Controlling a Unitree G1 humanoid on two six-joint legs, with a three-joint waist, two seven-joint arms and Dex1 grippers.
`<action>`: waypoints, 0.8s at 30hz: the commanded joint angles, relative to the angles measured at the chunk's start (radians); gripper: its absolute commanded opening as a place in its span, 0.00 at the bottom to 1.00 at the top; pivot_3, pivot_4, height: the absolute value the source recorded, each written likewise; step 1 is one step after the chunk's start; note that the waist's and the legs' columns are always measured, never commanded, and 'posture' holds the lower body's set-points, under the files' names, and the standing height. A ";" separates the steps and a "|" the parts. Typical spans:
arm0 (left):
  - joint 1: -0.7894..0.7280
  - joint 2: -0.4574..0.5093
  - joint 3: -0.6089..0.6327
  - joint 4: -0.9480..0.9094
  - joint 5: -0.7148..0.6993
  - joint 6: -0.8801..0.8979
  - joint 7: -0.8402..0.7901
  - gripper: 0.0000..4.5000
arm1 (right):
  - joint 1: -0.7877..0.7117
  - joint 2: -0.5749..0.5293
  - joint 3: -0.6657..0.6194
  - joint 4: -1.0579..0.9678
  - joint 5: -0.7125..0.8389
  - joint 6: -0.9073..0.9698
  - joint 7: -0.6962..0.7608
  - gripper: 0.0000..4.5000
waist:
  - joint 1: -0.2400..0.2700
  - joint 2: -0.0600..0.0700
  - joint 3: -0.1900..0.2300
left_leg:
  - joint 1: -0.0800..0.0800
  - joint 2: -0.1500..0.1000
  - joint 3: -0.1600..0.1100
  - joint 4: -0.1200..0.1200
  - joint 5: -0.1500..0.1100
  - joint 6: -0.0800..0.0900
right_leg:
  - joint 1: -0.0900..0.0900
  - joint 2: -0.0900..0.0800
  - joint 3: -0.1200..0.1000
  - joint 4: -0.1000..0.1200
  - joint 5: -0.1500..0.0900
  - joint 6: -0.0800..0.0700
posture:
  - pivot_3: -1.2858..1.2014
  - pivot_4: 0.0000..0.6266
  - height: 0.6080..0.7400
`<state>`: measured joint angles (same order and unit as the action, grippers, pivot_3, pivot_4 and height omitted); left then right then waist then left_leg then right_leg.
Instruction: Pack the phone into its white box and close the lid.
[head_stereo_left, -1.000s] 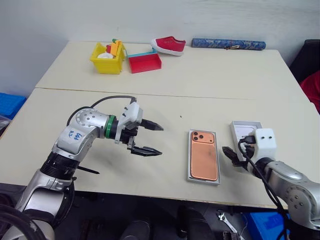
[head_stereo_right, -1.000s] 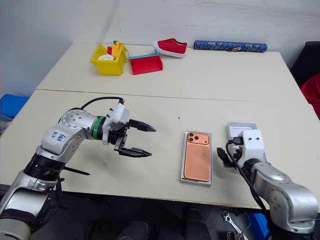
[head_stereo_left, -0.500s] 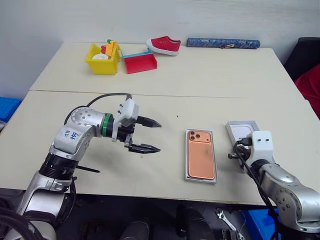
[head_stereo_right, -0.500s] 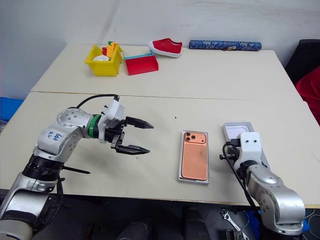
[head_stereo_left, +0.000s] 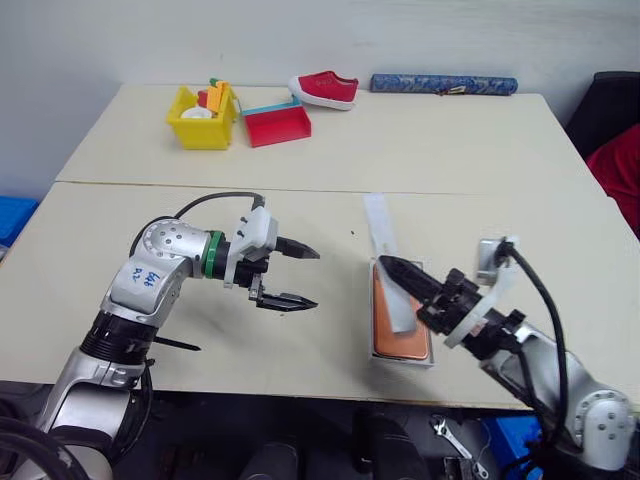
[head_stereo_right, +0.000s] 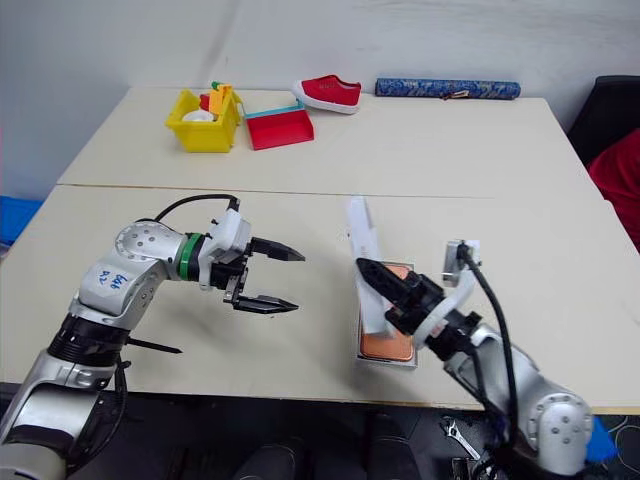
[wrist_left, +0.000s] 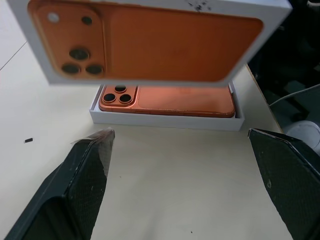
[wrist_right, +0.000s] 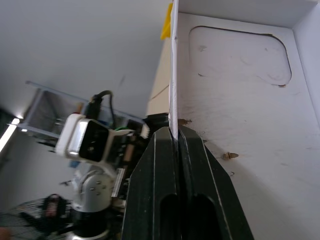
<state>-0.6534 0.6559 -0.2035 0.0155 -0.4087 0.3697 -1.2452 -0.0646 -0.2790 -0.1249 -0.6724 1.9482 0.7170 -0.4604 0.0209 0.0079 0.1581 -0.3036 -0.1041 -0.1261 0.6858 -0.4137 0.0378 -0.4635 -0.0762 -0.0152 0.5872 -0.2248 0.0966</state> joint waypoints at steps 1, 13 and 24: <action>-0.007 0.013 0.029 -0.033 0.002 0.010 0.000 1.00 | -0.009 0.051 0.067 0.014 0.024 -0.044 0.047 0.01 | 0.000 0.000 0.000 | 0.000 0.000 0.000 0.000 0.000 0.000 | 0.000 0.000 0.000 0.000 0.000 0.000 | 0.52 0.24 1.00; 0.034 0.023 0.029 -0.066 0.010 0.074 0.049 0.91 | 0.007 0.071 0.085 0.239 0.024 0.002 0.157 0.00 | 0.002 0.000 0.000 | 0.000 -0.001 0.000 0.000 0.000 0.000 | 0.000 0.000 0.000 0.000 0.000 0.000 | 0.52 0.24 1.00; 0.000 -0.104 -0.096 0.059 0.157 -0.025 0.075 0.17 | 0.074 0.020 0.106 0.178 -0.059 -0.017 0.201 0.00 | 0.006 0.000 0.000 | 0.000 -0.001 0.000 0.000 0.000 0.001 | 0.000 -0.001 0.000 0.000 0.000 0.000 | 0.52 0.24 1.00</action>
<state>-0.6239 0.5628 -0.2951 0.0698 -0.2657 0.3730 -1.1690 0.0001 -0.2533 -0.0176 -0.4390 1.9046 0.7011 -0.2820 0.0267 0.0082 0.1582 -0.3040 -0.1053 -0.1263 0.6853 -0.4135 0.0385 -0.4635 -0.0769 -0.0156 0.5867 -0.2247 0.0966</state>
